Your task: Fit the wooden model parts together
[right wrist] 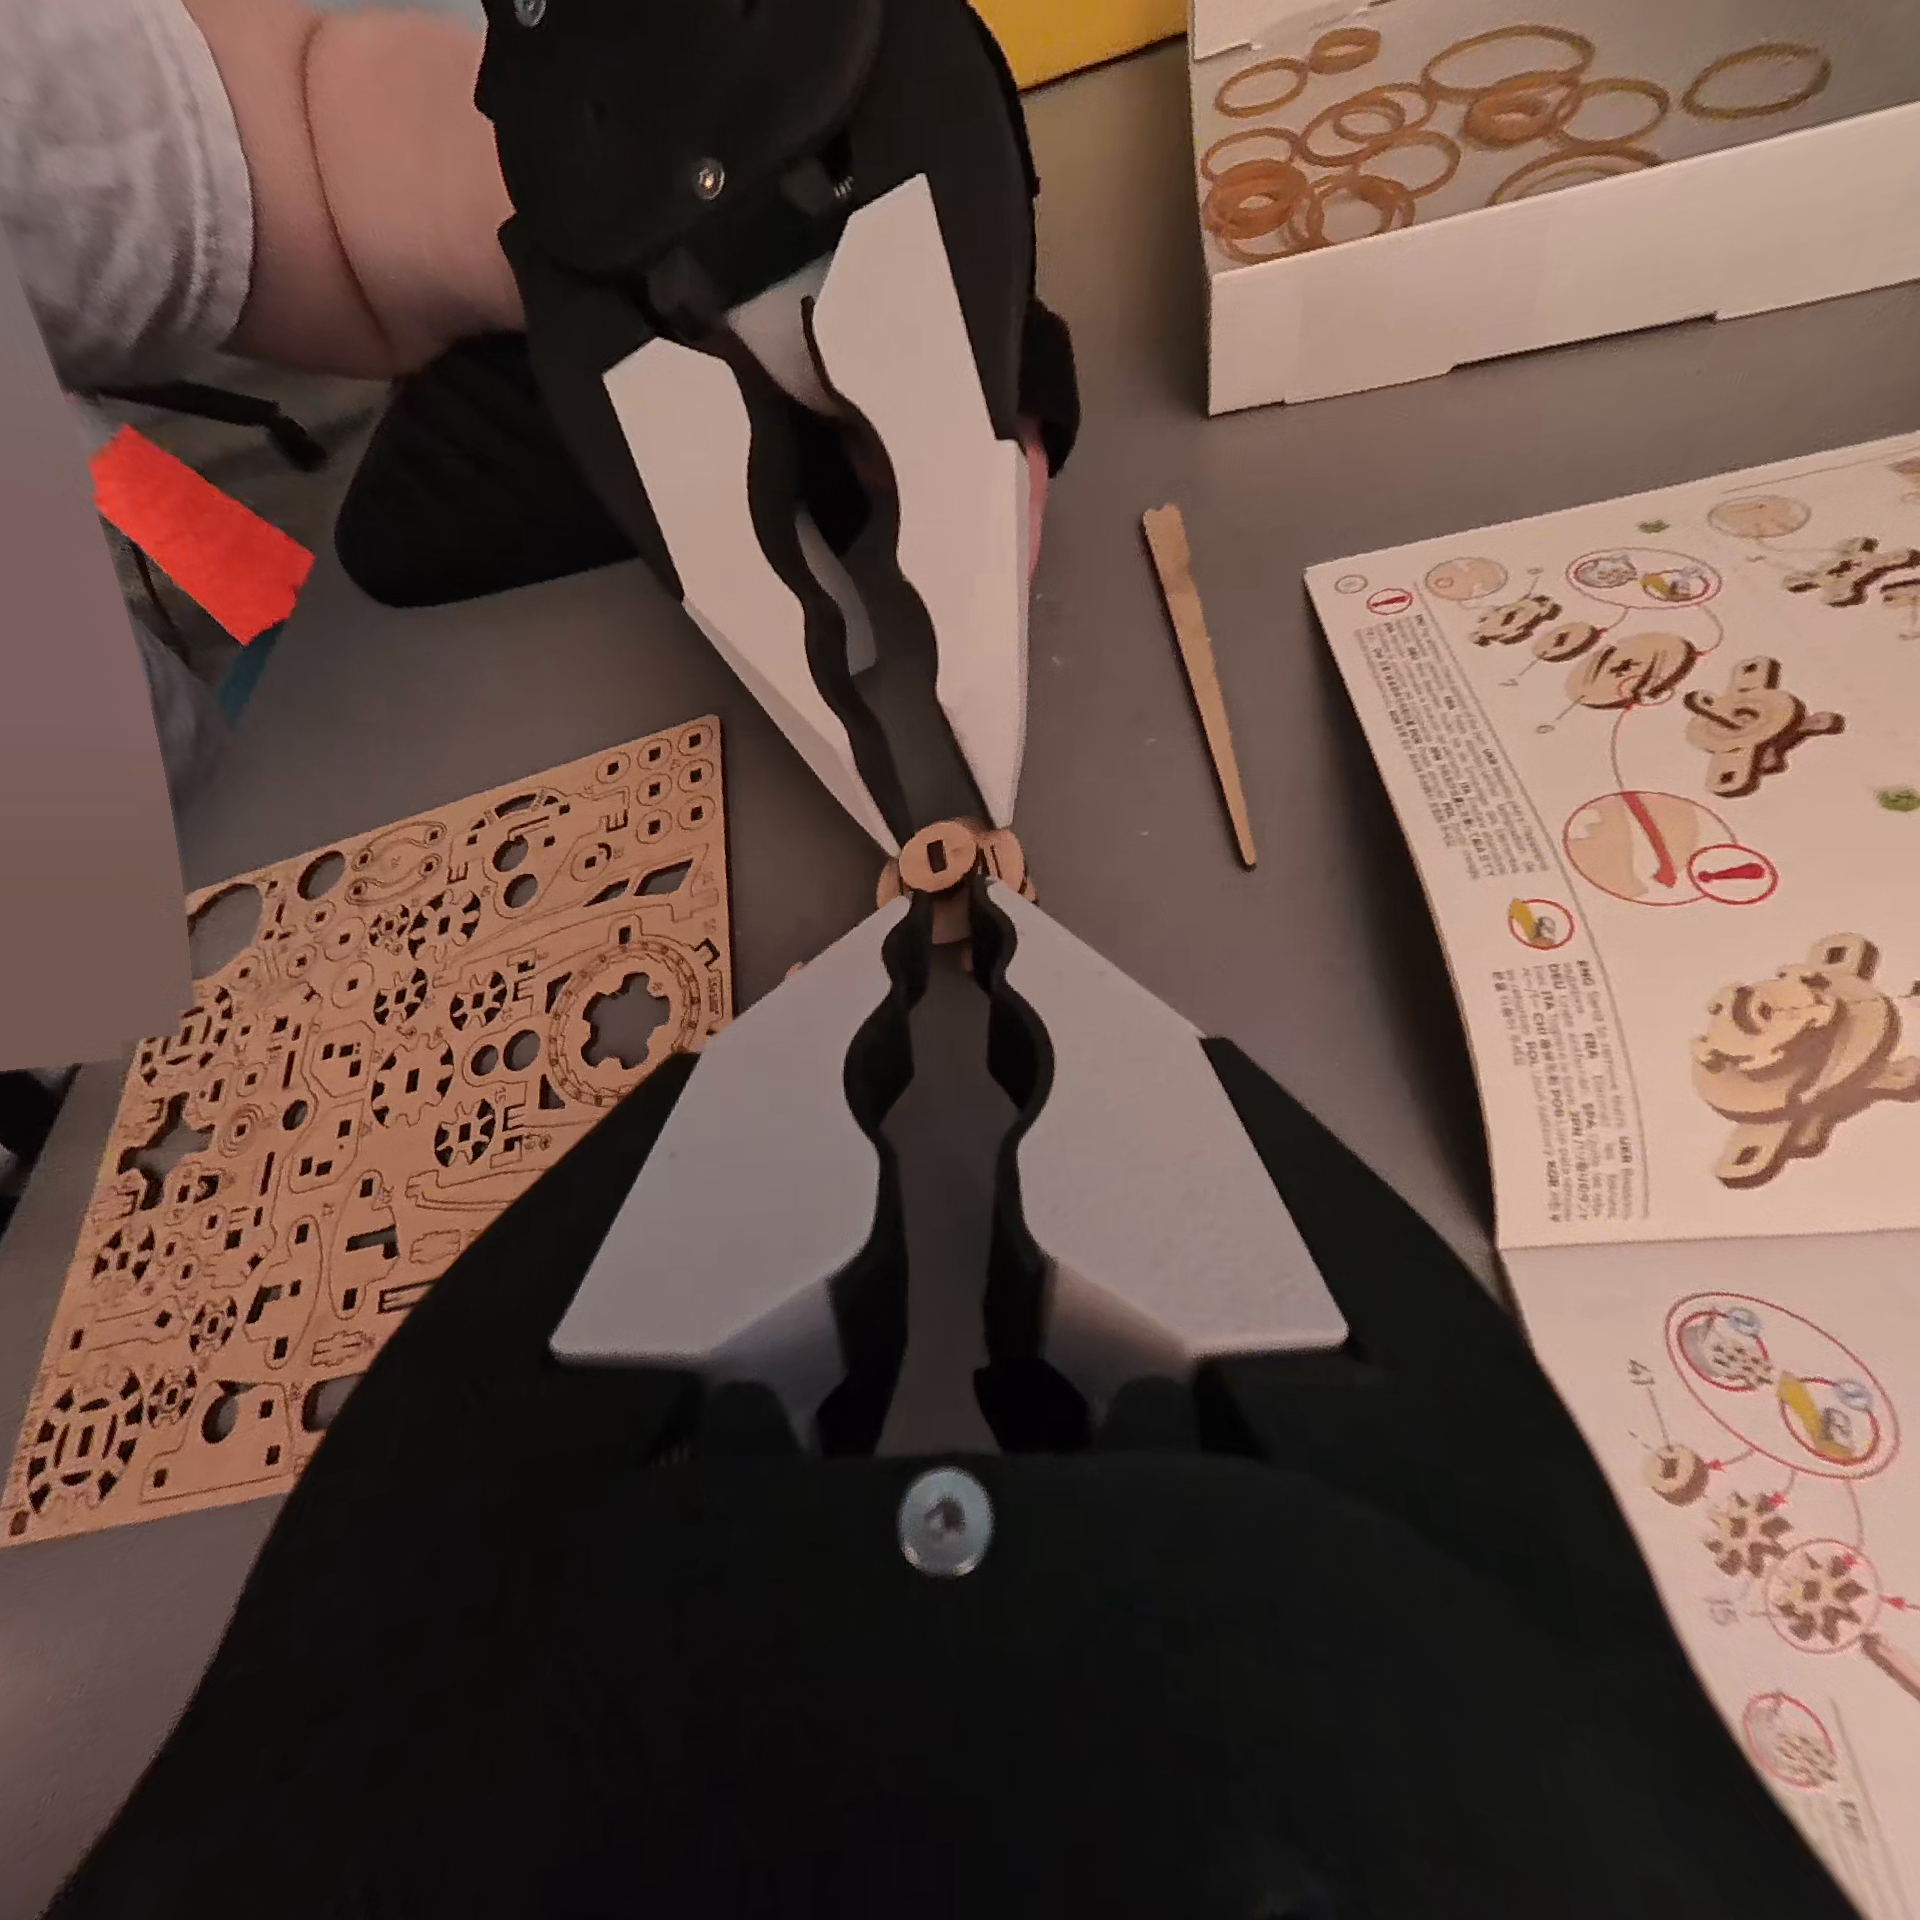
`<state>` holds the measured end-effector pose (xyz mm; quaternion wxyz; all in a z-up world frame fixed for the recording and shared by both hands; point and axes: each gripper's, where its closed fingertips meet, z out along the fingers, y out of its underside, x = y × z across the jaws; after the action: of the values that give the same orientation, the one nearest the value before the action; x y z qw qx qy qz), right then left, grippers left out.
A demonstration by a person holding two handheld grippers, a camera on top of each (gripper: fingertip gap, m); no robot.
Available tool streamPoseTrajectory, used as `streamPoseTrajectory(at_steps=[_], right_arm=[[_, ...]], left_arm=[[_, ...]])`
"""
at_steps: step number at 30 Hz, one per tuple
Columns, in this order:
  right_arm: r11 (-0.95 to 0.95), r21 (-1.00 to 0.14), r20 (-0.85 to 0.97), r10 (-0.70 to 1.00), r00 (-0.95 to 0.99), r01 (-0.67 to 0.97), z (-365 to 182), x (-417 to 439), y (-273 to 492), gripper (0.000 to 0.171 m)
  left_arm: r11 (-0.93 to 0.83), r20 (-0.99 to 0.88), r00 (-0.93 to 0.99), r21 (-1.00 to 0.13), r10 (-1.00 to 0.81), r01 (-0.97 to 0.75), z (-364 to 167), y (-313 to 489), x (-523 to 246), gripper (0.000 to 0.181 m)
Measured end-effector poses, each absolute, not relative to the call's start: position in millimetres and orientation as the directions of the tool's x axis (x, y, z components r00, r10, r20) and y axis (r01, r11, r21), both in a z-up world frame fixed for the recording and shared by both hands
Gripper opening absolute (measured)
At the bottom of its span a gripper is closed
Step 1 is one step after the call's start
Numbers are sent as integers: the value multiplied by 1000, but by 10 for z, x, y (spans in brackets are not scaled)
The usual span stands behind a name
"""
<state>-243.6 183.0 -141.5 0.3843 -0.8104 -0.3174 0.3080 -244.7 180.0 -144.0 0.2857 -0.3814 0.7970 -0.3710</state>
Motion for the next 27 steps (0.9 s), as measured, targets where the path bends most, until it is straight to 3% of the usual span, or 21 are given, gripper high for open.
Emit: streamPoseTrajectory(at_steps=[5,9,20,27], right_arm=[[-568,-798,-352,711,609,202,-1416,-2424,1863,6],[-594,-785,-389,694,606,177,-1420,-2422,1867,7],[-688,-726,-549,603,578,28,-1380,-2419,1927,4],[-650,-758,-493,627,604,56,-1372,-2432,1945,4]], left_arm=[[377,-101,-535,-817,-839,-437,-1441,1809,-2450,9],[358,-88,-518,-819,-851,-448,-1436,1835,-2435,15],[563,-369,-502,-764,-782,-315,-1402,1848,-2401,12],[666,-494,-502,-703,-710,-250,-1389,1839,-2408,7]])
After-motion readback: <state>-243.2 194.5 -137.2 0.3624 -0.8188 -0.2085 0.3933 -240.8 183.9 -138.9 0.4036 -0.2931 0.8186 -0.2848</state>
